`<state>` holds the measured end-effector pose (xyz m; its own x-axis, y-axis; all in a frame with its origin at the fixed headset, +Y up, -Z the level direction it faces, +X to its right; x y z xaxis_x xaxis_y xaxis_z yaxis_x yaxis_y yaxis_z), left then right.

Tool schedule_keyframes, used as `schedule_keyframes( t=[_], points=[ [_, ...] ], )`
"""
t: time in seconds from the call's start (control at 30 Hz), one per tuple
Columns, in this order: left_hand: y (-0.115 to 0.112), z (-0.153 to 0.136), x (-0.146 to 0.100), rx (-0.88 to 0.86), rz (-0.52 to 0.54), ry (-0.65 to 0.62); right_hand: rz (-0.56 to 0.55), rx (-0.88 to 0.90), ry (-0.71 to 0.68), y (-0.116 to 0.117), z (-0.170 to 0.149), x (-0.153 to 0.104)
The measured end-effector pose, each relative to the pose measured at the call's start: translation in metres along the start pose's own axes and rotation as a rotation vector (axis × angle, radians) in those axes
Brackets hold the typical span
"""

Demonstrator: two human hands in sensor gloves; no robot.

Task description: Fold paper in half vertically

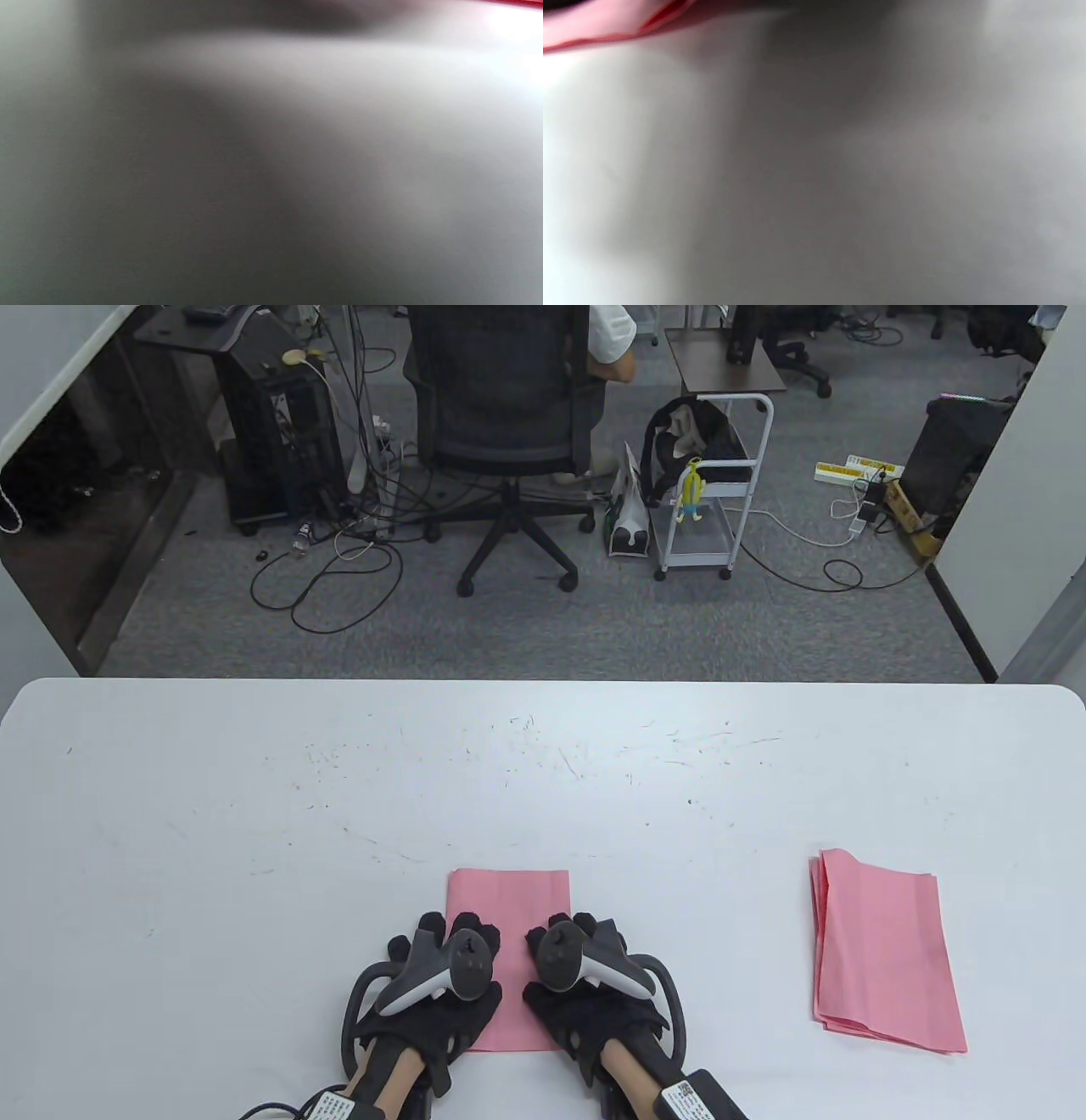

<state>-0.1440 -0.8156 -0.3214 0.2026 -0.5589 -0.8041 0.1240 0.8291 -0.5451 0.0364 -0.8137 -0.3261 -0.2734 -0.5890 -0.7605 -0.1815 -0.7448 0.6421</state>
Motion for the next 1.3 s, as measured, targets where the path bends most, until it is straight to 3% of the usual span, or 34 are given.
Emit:
schedule_keyframes(
  t=[0.27,0.47,0.63,0.77,0.87,1.1,1.3],
  points=[
    [0.000,0.000,0.000,0.003,-0.003,-0.001,-0.030,0.006,-0.003,-0.006,0.000,-0.003],
    [0.000,0.000,0.000,0.003,-0.004,0.000,-0.115,0.164,-0.086,-0.026,0.003,-0.025],
    [0.000,0.000,0.000,0.000,-0.006,-0.001,-0.109,0.100,-0.095,-0.028,0.015,-0.038],
    [0.000,0.000,0.000,0.001,-0.006,-0.001,-0.046,0.060,-0.049,-0.013,0.013,-0.030],
    [0.000,0.000,0.000,-0.001,-0.008,-0.003,-0.070,0.027,-0.037,-0.012,0.015,-0.031],
    [0.000,0.000,0.000,-0.004,-0.009,-0.006,-0.042,0.059,-0.004,-0.020,0.014,-0.022],
    [0.000,0.000,0.000,-0.004,-0.009,-0.007,-0.018,0.071,0.076,-0.036,0.012,0.004]
  ],
)
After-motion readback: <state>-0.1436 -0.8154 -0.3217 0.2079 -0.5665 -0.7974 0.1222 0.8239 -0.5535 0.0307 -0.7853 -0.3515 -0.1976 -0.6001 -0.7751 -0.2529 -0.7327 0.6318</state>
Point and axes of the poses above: the tracker on the back of each hand, its own z axis roughly to the thumb side, its own x axis roughly from the wrist to the fingertips, y = z × x, the point moved 1 cm from there along x, roughly from the wrist to the fingertips, and after that the axes turned 7 degrees about x, right-handed, at the moved point
